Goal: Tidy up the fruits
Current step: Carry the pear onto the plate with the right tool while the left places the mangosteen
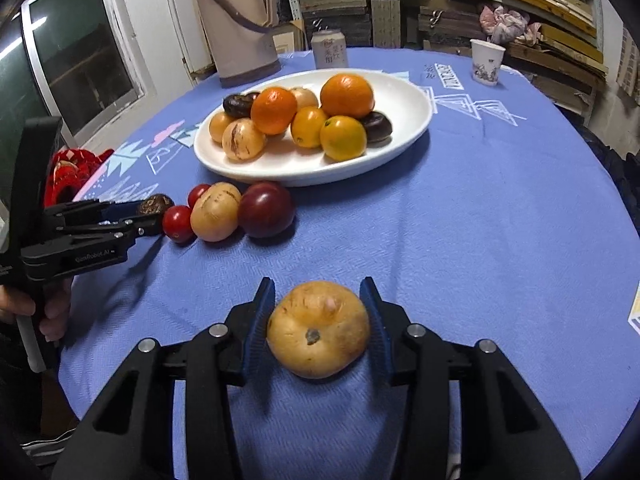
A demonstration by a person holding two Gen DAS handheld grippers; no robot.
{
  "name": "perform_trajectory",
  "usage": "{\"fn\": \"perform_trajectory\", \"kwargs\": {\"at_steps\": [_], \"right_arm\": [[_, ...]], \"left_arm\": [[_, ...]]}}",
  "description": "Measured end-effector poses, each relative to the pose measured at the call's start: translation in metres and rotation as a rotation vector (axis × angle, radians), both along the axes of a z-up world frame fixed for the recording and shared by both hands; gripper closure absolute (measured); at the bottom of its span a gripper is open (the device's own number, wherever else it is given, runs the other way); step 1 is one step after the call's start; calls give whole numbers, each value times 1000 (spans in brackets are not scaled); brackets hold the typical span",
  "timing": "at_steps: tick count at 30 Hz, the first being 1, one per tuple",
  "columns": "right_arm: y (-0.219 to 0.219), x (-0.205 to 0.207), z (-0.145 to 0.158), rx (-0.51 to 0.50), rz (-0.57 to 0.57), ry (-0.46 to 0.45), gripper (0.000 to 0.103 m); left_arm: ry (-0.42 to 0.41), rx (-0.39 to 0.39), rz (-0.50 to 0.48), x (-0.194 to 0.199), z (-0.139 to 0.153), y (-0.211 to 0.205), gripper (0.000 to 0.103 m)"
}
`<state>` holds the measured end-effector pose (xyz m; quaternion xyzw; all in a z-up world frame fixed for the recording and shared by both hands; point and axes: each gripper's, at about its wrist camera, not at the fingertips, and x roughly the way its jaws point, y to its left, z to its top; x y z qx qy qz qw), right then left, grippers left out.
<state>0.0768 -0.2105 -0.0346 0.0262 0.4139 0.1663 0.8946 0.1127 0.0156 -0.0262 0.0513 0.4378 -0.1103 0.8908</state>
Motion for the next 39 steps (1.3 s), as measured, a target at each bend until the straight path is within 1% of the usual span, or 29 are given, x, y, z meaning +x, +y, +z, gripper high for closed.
{"fn": "perform_trajectory", "kwargs": {"at_steps": [3, 9, 14, 17, 22, 30, 34, 36, 38, 39], "right_arm": [[-4, -5, 11, 14, -4, -31, 60], [-4, -8, 32, 29, 13, -82, 60], [1, -2, 47, 30, 36, -107, 60], [7, 7, 57, 20, 57, -128, 60], [15, 39, 79, 12, 68, -163, 60], [32, 103, 95, -19, 81, -162, 60], [44, 136, 96, -38, 88, -154, 60], [51, 151, 91, -70, 88, -150, 60], [56, 163, 87, -80, 96, -133, 60], [59, 169, 84, -91, 97, -128, 60]], "left_arm": [[-20, -6, -1, -3, 8, 1, 59], [-81, -6, -24, -8, 35, -4, 59], [-104, -7, -33, -4, 50, -9, 59], [-112, -11, -44, 5, 59, -15, 59], [-120, -21, -50, 31, 70, -23, 59], [-109, -37, -25, 91, 78, -36, 59], [-101, -83, -16, 115, 77, -36, 59], [-92, -96, 2, 124, 72, -35, 59], [-75, -122, 7, 131, 66, -34, 59], [-64, -115, 17, 134, 63, -33, 59]]}}
